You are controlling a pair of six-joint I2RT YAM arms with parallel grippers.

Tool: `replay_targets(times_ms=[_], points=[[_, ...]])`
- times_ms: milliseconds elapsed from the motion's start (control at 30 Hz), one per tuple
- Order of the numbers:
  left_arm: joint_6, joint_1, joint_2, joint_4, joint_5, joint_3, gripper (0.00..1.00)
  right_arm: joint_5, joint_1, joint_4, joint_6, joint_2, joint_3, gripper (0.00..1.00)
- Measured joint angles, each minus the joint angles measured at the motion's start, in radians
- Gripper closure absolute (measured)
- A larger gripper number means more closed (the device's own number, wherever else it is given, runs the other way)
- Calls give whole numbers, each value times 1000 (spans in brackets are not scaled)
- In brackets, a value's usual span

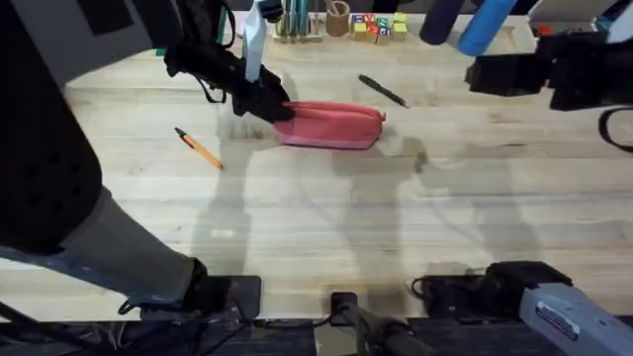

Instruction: Unzip the bag, pick up the pens from the table one at a time and place them inside, then zip the bag closed.

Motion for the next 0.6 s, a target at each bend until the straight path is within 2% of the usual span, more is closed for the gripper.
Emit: replay_targets(times_ms=[300, 600], points=[[0, 0, 0, 0, 0, 0, 958, -251, 0, -36, -244, 96, 1, 6], [0, 0, 0, 0, 0, 0, 958, -274, 0, -41, -412, 127, 1, 6]])
